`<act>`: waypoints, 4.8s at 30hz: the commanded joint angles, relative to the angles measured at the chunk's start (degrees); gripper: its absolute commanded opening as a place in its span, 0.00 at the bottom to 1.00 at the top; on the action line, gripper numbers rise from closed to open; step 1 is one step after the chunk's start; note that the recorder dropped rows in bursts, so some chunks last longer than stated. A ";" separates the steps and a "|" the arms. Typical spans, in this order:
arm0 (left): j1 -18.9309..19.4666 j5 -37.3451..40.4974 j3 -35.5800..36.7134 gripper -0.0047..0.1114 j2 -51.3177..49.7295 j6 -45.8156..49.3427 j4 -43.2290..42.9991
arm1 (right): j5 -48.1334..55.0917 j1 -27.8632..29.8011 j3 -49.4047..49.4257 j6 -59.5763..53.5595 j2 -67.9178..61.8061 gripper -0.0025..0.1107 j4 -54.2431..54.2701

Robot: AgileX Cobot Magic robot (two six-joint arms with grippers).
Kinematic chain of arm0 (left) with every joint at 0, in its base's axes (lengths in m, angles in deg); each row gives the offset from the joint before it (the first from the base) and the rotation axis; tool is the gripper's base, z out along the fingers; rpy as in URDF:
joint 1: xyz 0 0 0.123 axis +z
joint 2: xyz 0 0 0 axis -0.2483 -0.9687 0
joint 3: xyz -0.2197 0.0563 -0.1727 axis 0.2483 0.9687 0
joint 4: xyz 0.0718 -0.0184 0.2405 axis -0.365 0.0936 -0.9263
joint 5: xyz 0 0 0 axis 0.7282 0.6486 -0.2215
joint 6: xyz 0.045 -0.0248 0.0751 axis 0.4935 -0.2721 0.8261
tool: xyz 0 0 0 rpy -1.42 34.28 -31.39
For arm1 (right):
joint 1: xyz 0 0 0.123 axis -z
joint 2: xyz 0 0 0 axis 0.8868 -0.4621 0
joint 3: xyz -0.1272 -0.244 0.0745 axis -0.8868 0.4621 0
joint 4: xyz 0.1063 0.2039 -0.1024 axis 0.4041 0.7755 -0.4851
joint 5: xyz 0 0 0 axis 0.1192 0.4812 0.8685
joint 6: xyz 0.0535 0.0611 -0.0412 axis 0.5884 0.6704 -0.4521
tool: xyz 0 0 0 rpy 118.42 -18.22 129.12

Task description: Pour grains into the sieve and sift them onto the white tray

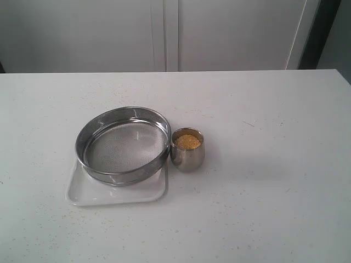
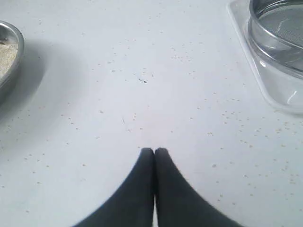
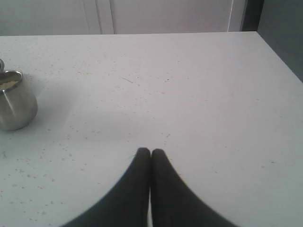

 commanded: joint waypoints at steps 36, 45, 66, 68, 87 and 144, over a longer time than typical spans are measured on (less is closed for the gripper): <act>-0.01 0.47 0.50 0.04 0.23 -0.01 0.35 | -29.42 -0.20 0.25 1.34 0.31 0.02 -0.45; -0.01 0.47 0.50 0.04 0.23 -0.01 0.35 | -29.15 -0.20 0.25 -0.39 0.31 0.02 -0.45; -0.01 0.47 0.50 0.04 0.23 -0.01 0.35 | -45.10 -0.20 -13.89 -1.66 -28.71 0.02 -1.36; -0.01 0.47 0.50 0.04 0.23 -0.01 0.35 | -48.31 -0.20 -13.89 -2.38 -32.74 0.02 -1.36; -0.01 0.47 0.50 0.04 0.23 -0.01 0.35 | -75.42 -0.20 -13.89 -3.74 -72.86 0.02 -8.77; -0.01 0.47 0.50 0.04 0.23 -0.01 0.35 | -90.40 -0.20 -29.22 3.68 -116.88 0.94 -45.98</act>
